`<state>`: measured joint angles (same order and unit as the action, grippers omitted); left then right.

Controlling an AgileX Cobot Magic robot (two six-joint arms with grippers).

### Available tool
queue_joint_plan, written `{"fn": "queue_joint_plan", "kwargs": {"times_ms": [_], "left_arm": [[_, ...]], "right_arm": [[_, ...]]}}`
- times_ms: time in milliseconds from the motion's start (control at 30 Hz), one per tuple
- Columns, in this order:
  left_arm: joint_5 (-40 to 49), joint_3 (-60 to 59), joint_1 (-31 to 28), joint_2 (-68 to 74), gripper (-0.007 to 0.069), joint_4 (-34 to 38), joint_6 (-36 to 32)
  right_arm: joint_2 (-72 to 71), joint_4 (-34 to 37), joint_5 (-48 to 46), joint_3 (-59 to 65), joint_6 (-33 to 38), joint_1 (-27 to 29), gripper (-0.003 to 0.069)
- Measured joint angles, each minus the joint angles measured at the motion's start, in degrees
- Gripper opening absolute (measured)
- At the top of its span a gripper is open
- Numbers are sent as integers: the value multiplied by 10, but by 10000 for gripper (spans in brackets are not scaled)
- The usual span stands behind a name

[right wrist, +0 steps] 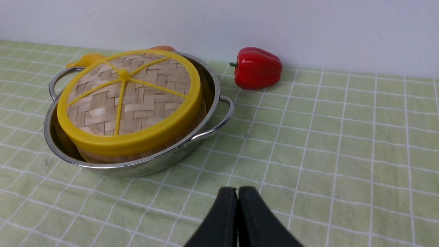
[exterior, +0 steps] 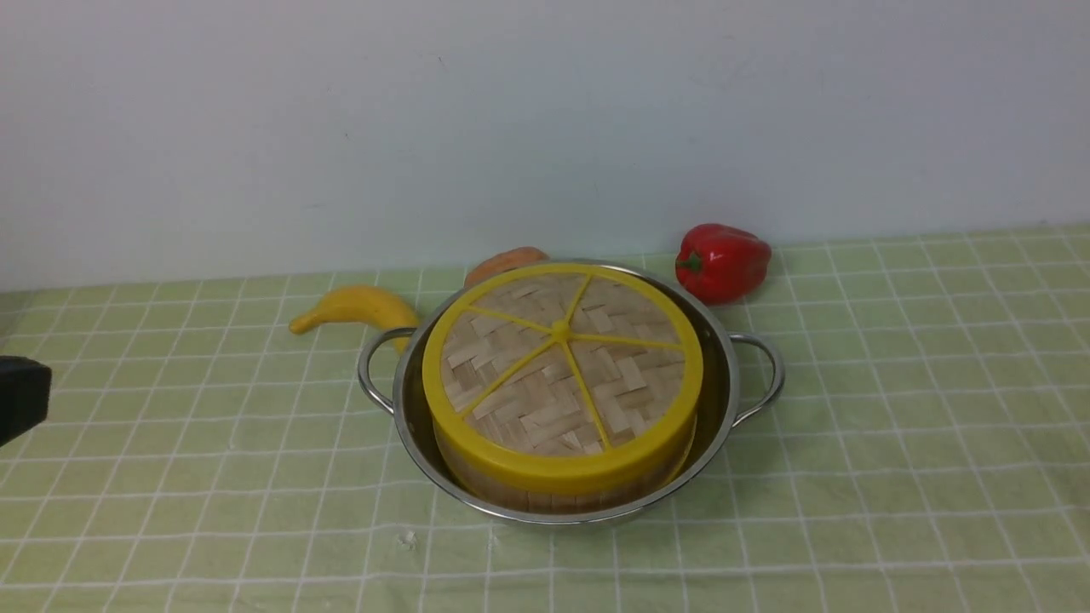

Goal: Place the steamer in the pot on the green tablecloth, and put the lid on the steamer.

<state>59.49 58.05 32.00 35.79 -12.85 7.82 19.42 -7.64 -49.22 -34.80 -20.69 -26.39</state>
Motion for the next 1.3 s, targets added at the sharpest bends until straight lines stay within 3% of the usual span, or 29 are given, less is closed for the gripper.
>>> {"fn": "queue_joint_plan", "kwargs": {"times_ms": [167, 233, 333, 367, 500, 600, 1300], "left_arm": [[-90, -67, -79, -47, 12, -9, -7], [-199, -170, -164, -106, 20, -16, -8], [-290, -271, -228, -154, 25, -21, -8], [-358, -365, -286, -192, 32, -22, -6], [-429, -514, -381, -285, 33, -22, 18], [-441, -568, -412, -339, 43, -22, 22], [-458, -585, -414, -358, 90, -23, 24]], "right_arm": [[0, 0, 0, 0, -1, 0, 47], [0, 0, 0, 0, -1, 0, 60], [0, 0, 0, 0, -1, 0, 68], [0, 0, 0, 0, -1, 0, 76], [0, 0, 0, 0, -1, 0, 93], [0, 0, 0, 0, -1, 0, 106], [-1, -2, 4, 0, 2, 1, 168]]}}
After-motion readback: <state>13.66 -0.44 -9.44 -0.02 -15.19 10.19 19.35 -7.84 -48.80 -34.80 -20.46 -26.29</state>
